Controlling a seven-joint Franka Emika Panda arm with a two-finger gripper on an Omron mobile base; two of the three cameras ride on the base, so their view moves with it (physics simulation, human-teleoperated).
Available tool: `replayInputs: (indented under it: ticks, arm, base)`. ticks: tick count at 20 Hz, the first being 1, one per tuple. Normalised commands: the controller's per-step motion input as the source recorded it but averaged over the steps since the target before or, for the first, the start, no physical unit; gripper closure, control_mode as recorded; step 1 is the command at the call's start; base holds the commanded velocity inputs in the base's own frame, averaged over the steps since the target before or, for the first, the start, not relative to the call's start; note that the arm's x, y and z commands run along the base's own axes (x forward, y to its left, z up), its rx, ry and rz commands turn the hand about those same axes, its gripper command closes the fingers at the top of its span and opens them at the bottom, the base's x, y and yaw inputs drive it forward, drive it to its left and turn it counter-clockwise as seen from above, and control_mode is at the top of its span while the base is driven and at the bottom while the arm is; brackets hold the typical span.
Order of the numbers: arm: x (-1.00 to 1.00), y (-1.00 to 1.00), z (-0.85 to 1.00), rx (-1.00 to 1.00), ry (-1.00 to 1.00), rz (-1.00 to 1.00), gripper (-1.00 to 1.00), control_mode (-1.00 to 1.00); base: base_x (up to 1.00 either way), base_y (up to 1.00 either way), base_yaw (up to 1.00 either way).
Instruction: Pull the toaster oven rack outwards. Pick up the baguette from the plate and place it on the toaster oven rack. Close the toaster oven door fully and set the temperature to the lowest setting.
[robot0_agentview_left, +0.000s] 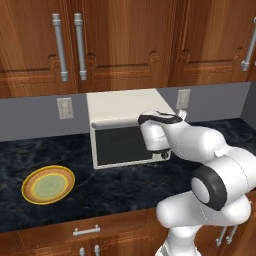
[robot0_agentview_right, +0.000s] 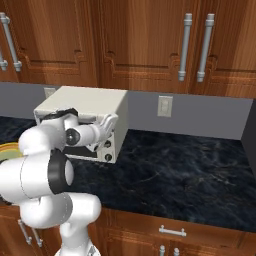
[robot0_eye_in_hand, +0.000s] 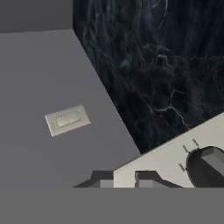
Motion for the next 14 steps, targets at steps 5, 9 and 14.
replayInputs:
  ticks: [5, 9, 14]
  arm:
    - [0.47, 0.0, 0.66, -0.29, -0.01, 0.46, 1.0, -1.0]
    - [0.47, 0.0, 0.65, -0.3, 0.0, 0.49, 1.0, -1.0]
    - [0.43, 0.0, 0.57, -0.38, 0.0, 0.56, 1.0, -1.0]
  base:
    - [0.0, 0.0, 0.0]
    - [0.0, 0.0, 0.0]
    - [0.0, 0.0, 0.0]
